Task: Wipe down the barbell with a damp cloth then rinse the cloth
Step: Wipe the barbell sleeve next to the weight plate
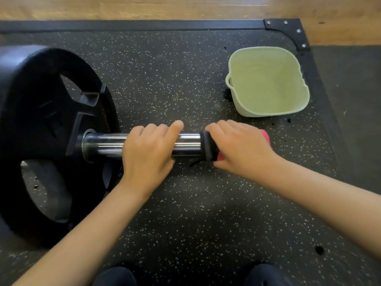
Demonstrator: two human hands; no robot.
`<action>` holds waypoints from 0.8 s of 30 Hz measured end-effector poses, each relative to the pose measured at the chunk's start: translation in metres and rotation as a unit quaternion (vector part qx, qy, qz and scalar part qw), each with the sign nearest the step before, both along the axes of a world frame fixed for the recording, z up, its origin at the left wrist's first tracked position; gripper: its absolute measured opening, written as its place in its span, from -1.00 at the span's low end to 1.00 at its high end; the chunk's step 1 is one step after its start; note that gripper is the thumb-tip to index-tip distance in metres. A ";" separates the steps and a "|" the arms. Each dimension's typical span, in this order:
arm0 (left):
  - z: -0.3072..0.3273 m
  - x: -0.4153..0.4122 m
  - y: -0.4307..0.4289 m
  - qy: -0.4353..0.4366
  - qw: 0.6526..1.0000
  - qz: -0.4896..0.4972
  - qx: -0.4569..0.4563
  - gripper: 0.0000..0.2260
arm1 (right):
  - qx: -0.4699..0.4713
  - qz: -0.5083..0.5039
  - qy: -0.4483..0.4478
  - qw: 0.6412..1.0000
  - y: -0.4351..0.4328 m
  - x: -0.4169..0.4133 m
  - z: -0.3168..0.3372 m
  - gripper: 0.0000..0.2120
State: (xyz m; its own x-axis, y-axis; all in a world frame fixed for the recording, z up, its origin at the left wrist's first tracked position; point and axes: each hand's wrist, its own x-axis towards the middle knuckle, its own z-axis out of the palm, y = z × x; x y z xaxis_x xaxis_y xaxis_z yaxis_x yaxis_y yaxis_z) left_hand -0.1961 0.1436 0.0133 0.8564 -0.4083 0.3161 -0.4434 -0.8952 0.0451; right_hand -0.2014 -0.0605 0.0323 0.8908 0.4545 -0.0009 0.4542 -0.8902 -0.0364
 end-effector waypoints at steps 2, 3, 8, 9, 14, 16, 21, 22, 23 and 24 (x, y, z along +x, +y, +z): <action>-0.006 -0.006 0.002 -0.055 0.998 -0.002 -0.014 -0.55 | -0.009 -0.020 0.009 1.000 -0.014 -0.004 0.003 -0.55; -0.009 -0.007 0.003 -0.070 0.997 -0.001 -0.014 -0.55 | -0.013 -0.026 0.016 0.999 -0.019 -0.005 0.003 -0.57; 0.008 0.000 0.004 0.055 0.997 -0.040 0.037 -0.65 | -0.029 0.004 0.063 0.998 -0.006 0.000 0.006 -0.62; 0.018 0.005 0.004 0.135 0.989 -0.044 0.045 -0.63 | -0.026 0.009 0.066 0.997 0.001 0.003 0.006 -0.63; 0.041 0.033 0.001 0.324 0.938 0.003 0.121 -0.50 | -0.003 0.049 0.050 0.998 0.051 0.012 0.006 -0.60; 0.039 0.034 -0.001 0.349 0.928 0.026 0.130 -0.48 | -0.016 0.060 0.043 0.997 0.063 0.014 0.002 -0.55; 0.032 0.020 0.000 0.233 0.970 0.028 0.069 -0.55 | -0.017 0.047 0.022 0.999 0.056 0.013 -0.001 -0.52; 0.028 0.016 0.000 0.208 0.976 0.020 0.058 -0.54 | -0.012 0.046 0.026 0.999 0.050 0.011 -0.002 -0.51; 0.024 0.013 0.001 0.184 0.981 0.012 0.052 -0.53 | -0.007 0.041 0.028 0.999 0.044 0.010 -0.002 -0.51; 0.020 0.010 0.001 0.160 0.986 0.008 0.052 -0.51 | -0.003 0.033 0.036 0.999 0.036 0.007 -0.001 -0.53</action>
